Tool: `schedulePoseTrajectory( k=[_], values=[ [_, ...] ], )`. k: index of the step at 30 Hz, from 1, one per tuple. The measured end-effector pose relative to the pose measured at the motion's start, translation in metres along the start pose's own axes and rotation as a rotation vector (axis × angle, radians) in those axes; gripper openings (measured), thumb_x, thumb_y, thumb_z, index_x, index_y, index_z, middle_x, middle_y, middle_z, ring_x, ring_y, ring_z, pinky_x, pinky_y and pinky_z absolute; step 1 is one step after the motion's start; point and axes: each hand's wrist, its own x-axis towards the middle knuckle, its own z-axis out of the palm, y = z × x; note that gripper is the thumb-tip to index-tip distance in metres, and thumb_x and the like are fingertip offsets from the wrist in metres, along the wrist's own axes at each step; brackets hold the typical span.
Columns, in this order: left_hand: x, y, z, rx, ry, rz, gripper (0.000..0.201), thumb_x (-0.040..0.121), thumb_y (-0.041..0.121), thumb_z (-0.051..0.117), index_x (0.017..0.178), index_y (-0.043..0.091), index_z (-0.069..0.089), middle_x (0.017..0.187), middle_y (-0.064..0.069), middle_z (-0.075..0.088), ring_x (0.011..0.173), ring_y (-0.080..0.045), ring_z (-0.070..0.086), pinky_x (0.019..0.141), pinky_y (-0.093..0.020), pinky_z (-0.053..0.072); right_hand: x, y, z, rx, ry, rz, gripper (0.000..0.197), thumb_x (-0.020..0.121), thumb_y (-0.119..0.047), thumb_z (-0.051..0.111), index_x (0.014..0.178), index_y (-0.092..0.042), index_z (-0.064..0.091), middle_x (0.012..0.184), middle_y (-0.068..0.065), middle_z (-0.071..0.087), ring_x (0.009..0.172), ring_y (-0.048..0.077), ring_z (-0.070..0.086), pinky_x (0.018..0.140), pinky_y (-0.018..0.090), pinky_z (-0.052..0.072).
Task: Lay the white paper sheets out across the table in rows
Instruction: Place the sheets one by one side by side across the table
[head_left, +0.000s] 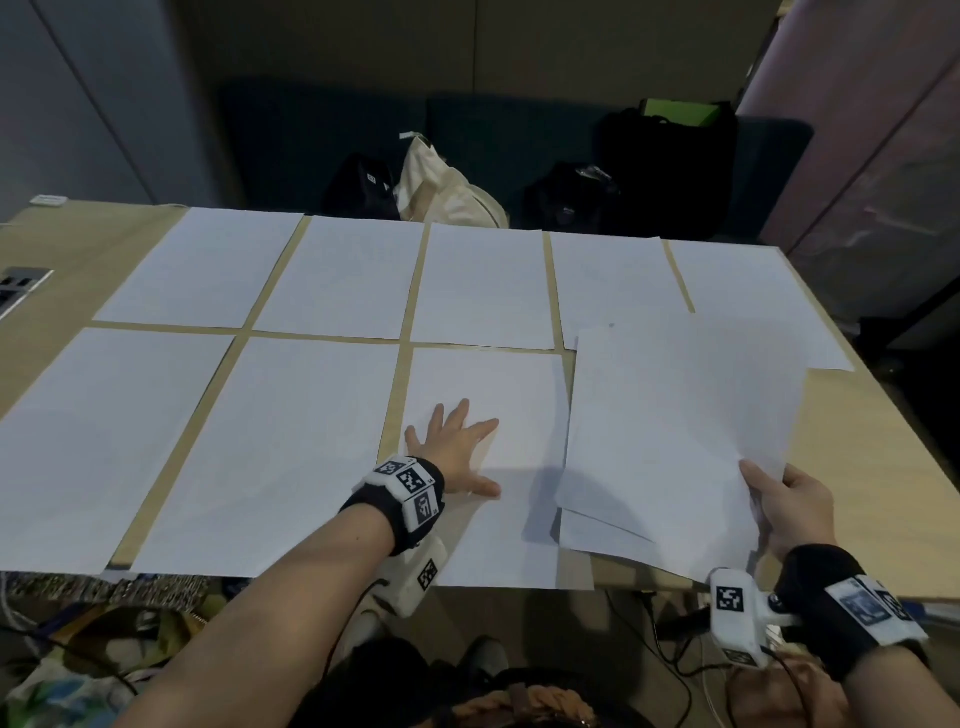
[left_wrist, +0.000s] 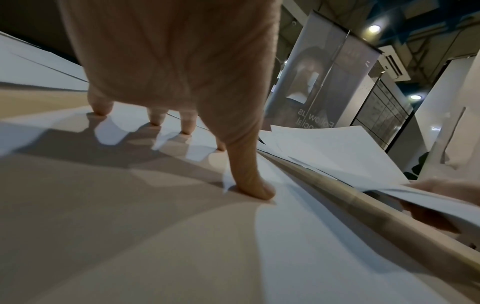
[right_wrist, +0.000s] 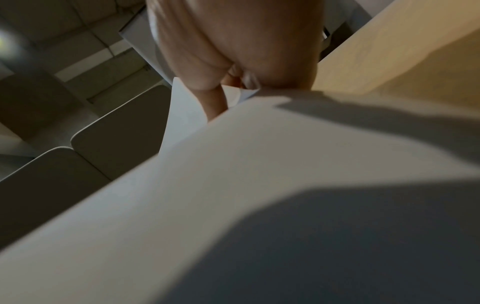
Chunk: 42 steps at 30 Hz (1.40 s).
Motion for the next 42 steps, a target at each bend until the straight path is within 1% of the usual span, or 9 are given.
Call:
schedulePoseTrajectory(
  k=[2,4,8,12,23,30,33,37,42],
  values=[
    [0.001,-0.002,-0.002,0.004,0.004,-0.004,0.097,0.071,0.050,0.071,0.147,0.040,0.012,0.160,0.000,-0.013,0.147,-0.027,-0.016,0.113,-0.060,-0.003,0.003,0.000,-0.005,0.024,0.003,0.015,0.037,0.088,-0.004,0.058,0.122,0.010,0.054,0.100,0.014,0.071,0.039,-0.001,0.059,0.039,0.006,0.046],
    [0.001,-0.004,-0.003,0.003,0.004,-0.009,0.098,0.070,0.050,0.072,0.147,0.040,0.012,0.160,0.000,-0.012,0.147,-0.027,-0.016,0.113,-0.061,-0.002,0.005,0.002,-0.006,0.028,0.003,0.011,0.038,0.089,-0.003,0.057,0.124,0.009,0.053,0.111,0.017,0.064,0.043,-0.003,0.062,0.044,0.006,0.049],
    [-0.001,-0.004,-0.002,-0.008,0.006,-0.023,0.098,0.070,0.047,0.073,0.147,0.039,0.013,0.160,-0.001,-0.012,0.147,-0.028,-0.015,0.112,-0.061,0.000,0.005,-0.002,-0.004,0.019,0.014,0.004,0.039,0.089,-0.004,0.056,0.126,0.009,0.051,0.128,0.028,0.056,0.080,0.024,0.060,0.073,0.024,0.053],
    [-0.004,-0.005,-0.003,-0.024,0.005,-0.016,0.097,0.070,0.046,0.073,0.147,0.038,0.014,0.160,0.000,-0.012,0.147,-0.027,-0.015,0.113,-0.061,-0.001,0.006,0.001,-0.004,0.058,0.020,0.020,0.038,0.089,-0.005,0.057,0.125,0.008,0.053,0.125,0.029,0.057,0.065,0.015,0.053,0.042,0.009,0.048],
    [-0.004,-0.005,-0.006,-0.018,0.000,-0.026,0.098,0.070,0.045,0.074,0.148,0.038,0.014,0.160,-0.001,-0.011,0.147,-0.028,-0.013,0.113,-0.061,0.001,0.001,0.007,0.002,0.051,-0.035,0.037,0.039,0.089,-0.002,0.055,0.125,0.011,0.051,0.127,0.026,0.056,0.068,0.012,0.054,0.044,0.004,0.049],
    [-0.009,0.008,-0.008,-0.099,0.143,0.059,0.080,0.078,0.054,0.061,0.146,0.037,0.022,0.161,0.002,0.000,0.149,-0.022,-0.006,0.115,-0.053,-0.002,-0.003,0.006,0.004,0.025,-0.084,0.035,0.038,0.088,-0.002,0.056,0.125,0.010,0.051,0.094,0.015,0.063,0.047,0.002,0.064,0.042,0.008,0.049],
    [-0.009,0.029,-0.014,-0.237,0.226,0.133,0.066,0.088,0.047,0.051,0.146,0.028,0.027,0.160,0.001,0.013,0.148,-0.020,0.008,0.117,-0.044,0.008,-0.002,0.006,0.003,0.023,-0.123,0.050,0.038,0.088,-0.003,0.056,0.125,0.008,0.052,0.094,0.014,0.065,0.052,0.006,0.064,0.044,0.010,0.052],
    [-0.011,0.061,-0.022,-0.557,0.102,0.114,0.061,0.097,0.038,0.037,0.148,0.008,0.021,0.143,-0.009,0.042,0.139,-0.024,0.034,0.111,-0.032,0.026,-0.004,0.003,-0.001,0.026,-0.180,0.068,0.037,0.089,-0.002,0.056,0.124,0.009,0.052,0.061,-0.004,0.072,0.046,-0.001,0.066,0.045,0.011,0.052],
    [-0.001,0.084,-0.015,-0.800,0.009,0.074,0.048,0.093,0.026,0.048,0.136,0.007,0.037,0.128,-0.016,0.057,0.114,-0.035,0.058,0.098,-0.046,0.047,-0.007,0.000,-0.010,0.019,-0.214,0.058,0.034,0.090,-0.003,0.054,0.122,0.008,0.052,0.057,-0.007,0.072,0.043,0.000,0.064,0.041,0.012,0.050]
  ],
)
